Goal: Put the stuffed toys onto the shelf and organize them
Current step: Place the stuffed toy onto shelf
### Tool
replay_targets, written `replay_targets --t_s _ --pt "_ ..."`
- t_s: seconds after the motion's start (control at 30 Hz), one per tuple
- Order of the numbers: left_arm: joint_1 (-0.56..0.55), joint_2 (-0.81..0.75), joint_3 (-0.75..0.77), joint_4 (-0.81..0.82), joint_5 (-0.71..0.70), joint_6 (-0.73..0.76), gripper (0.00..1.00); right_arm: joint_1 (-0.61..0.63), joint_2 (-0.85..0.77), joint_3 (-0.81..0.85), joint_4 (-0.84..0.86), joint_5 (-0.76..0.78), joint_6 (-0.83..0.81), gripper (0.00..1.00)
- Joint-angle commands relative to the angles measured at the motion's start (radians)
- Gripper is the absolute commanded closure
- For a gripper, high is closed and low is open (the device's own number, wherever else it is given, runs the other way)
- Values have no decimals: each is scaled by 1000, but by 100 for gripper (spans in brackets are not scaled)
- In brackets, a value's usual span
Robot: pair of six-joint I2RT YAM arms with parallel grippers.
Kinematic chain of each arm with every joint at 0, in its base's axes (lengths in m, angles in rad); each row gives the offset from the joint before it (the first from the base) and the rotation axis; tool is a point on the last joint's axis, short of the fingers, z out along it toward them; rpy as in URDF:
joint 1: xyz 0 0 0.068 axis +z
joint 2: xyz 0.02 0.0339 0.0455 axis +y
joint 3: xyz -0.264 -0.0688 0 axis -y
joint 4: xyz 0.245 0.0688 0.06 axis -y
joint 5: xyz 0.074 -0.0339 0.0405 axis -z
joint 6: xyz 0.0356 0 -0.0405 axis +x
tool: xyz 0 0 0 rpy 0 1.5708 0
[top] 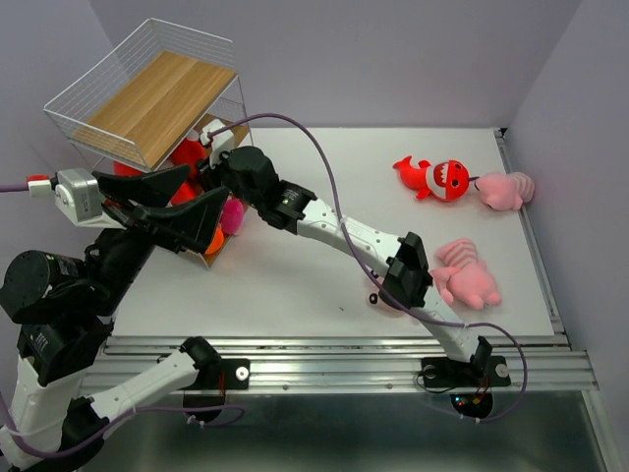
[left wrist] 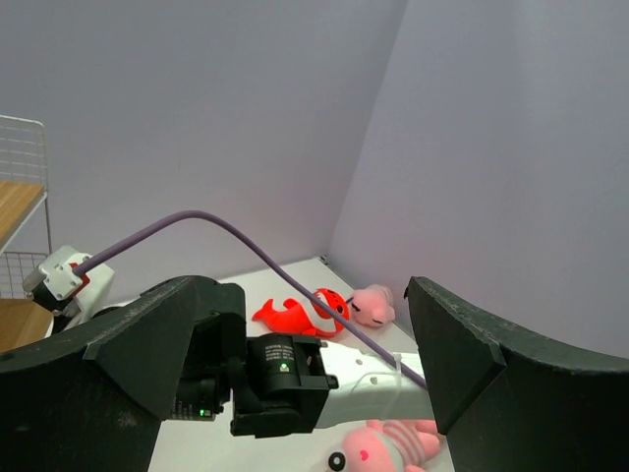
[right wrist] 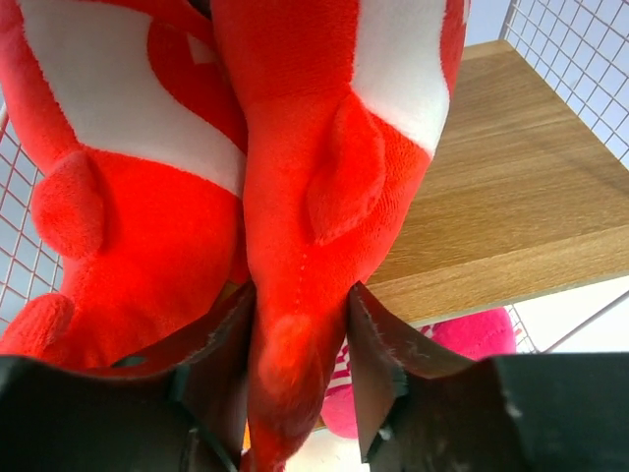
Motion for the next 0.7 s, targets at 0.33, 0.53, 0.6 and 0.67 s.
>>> replay_targets --t_s 0.33,0.53,0.6,0.67 --pt "-2 -22 -21 65 -3 -26 1 11 -85 -22 60 22 -54 37" --pt "-2 -23 -22 65 -4 -31 1 11 -104 -25 43 22 -57 28" --pt "-2 -23 -24 65 -7 -32 1 11 -111 -25 38 27 -62 22" --pt "0 -27 -27 65 -9 -34 1 11 -126 -27 31 28 -65 17"
